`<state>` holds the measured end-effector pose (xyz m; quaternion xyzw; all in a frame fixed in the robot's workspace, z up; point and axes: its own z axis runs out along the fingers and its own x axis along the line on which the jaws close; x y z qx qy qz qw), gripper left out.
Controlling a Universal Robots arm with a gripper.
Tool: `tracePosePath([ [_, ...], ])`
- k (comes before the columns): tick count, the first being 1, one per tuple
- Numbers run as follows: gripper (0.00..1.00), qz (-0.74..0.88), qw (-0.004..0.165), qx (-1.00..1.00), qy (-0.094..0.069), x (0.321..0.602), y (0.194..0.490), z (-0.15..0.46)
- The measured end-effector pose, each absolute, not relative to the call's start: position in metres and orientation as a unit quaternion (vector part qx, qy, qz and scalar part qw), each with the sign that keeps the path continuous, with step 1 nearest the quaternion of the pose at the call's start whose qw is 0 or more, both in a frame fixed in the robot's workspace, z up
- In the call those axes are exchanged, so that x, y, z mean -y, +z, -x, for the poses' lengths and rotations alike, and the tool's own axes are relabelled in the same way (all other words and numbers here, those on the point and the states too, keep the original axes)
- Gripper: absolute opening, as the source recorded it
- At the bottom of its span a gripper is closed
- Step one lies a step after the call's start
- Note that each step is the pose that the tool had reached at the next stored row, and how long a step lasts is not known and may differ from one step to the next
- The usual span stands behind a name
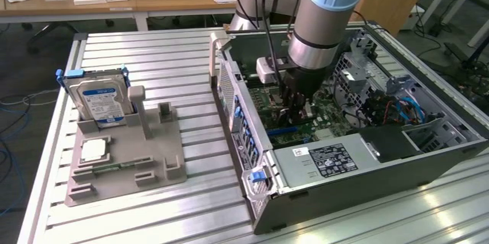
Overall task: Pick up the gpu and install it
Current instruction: 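Insert the gpu into the slot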
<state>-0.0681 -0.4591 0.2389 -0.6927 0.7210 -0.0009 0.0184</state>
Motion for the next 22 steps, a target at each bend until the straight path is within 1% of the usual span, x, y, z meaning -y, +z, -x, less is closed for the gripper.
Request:
tracePosePath([
  [22, 0.28, 0.693, 0.018, -0.721, -0.001, 0.4591, 0.2296, 0.0684],
])
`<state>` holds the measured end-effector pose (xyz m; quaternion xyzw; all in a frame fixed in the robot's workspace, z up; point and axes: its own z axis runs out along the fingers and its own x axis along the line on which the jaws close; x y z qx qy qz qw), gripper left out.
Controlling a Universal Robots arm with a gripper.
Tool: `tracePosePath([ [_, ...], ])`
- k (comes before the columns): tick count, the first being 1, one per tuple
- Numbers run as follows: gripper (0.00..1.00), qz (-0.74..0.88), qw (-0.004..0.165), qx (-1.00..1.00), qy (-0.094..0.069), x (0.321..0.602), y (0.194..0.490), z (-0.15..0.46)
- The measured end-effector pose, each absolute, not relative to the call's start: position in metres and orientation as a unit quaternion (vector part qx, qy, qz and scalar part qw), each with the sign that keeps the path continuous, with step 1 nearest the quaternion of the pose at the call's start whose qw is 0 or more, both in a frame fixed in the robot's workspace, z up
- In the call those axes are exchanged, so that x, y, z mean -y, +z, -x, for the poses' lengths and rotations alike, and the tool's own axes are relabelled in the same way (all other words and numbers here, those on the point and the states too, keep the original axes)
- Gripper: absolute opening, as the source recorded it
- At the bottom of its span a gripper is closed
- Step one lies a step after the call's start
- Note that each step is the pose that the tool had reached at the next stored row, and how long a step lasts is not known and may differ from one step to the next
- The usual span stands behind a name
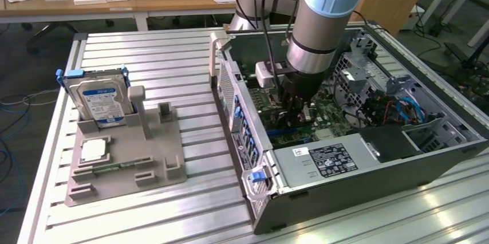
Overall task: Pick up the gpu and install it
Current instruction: 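Insert the gpu into the slot, then press down on the gpu until it lock into place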
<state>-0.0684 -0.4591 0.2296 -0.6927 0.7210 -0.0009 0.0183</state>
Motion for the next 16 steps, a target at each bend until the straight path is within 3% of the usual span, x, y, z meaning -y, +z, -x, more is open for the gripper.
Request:
tracePosePath([
  [16, 0.28, 0.693, 0.018, -0.721, -0.001, 0.4591, 0.2215, 0.0684],
])
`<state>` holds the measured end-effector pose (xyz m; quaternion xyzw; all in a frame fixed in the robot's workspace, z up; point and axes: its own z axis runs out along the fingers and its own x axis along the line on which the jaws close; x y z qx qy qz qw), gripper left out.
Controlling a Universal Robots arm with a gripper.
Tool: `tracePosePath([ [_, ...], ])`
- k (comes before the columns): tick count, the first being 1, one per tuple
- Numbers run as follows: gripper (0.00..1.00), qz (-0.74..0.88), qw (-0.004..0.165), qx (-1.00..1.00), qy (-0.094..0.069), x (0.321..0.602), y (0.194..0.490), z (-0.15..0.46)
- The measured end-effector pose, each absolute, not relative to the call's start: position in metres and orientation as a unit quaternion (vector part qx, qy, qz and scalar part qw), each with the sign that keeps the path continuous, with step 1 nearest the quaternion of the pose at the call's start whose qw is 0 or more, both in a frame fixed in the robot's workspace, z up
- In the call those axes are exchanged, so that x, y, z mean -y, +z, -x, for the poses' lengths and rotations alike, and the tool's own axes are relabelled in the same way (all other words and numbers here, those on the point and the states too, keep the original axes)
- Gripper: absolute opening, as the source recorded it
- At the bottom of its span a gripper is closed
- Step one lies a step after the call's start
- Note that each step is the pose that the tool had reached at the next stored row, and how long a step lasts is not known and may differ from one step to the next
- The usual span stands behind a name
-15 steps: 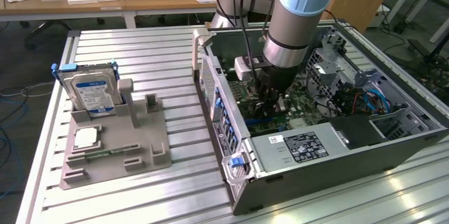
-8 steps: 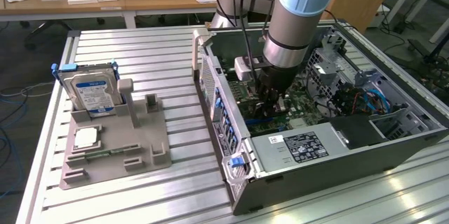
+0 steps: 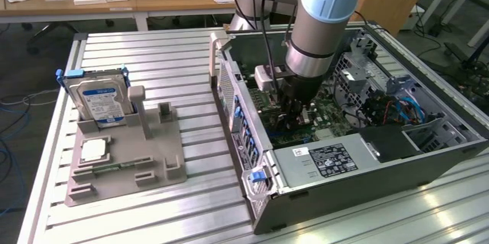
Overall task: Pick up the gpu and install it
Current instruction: 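Press down on the gpu until it lock into place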
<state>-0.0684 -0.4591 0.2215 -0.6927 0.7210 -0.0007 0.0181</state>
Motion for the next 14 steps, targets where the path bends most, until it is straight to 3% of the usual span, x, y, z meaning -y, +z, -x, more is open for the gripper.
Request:
tracePosePath([
  [14, 0.28, 0.693, 0.019, -0.721, -0.001, 0.4591, 0.2211, 0.0706],
])
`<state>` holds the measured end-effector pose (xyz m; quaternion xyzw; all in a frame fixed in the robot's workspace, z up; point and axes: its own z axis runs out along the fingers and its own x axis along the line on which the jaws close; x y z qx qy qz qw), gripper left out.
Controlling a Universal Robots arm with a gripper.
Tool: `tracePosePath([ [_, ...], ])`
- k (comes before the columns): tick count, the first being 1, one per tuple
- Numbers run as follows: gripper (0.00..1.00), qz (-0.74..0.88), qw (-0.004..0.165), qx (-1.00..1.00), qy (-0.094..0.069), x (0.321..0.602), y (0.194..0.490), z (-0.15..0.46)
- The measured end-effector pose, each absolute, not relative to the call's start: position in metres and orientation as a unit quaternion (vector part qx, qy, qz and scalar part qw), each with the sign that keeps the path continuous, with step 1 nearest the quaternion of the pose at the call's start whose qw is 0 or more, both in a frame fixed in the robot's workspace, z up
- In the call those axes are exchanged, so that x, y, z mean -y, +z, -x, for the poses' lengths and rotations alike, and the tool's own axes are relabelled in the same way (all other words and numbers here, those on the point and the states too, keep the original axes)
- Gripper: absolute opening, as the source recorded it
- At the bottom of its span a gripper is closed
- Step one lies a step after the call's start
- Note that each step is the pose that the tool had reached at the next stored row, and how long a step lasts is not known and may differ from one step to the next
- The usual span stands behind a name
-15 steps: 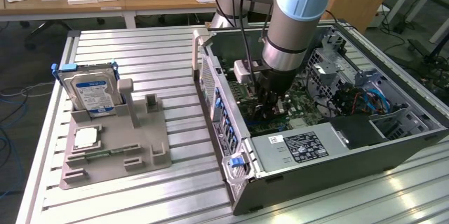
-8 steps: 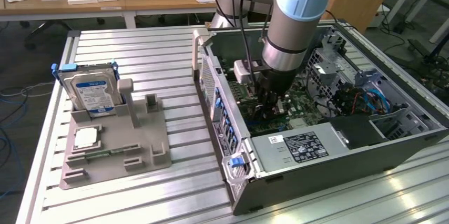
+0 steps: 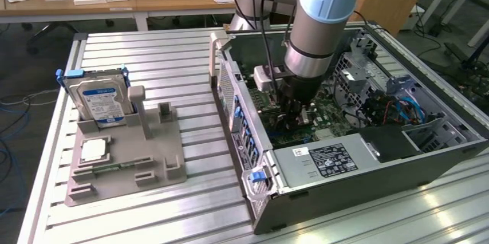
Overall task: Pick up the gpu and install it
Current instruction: 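Press down on the gpu until it lock into place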
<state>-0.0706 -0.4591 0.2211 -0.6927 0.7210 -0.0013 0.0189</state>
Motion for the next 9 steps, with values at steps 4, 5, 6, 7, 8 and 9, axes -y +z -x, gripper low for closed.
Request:
tracePosePath([
  [4, 0.28, 0.693, 0.019, -0.721, -0.002, 0.4592, 0.2158, 0.0706],
  [5, 0.28, 0.693, 0.018, -0.721, -0.001, 0.4592, 0.2143, 0.0708],
  [6, 0.28, 0.693, 0.019, -0.721, -0.001, 0.4591, 0.2129, 0.0709],
  [7, 0.28, 0.693, 0.019, -0.721, -0.001, 0.4592, 0.2128, 0.0709],
  [8, 0.28, 0.693, 0.019, -0.721, -0.001, 0.4592, 0.2128, 0.0709],
  [9, 0.28, 0.693, 0.019, -0.721, -0.001, 0.4592, 0.2127, 0.0709],
])
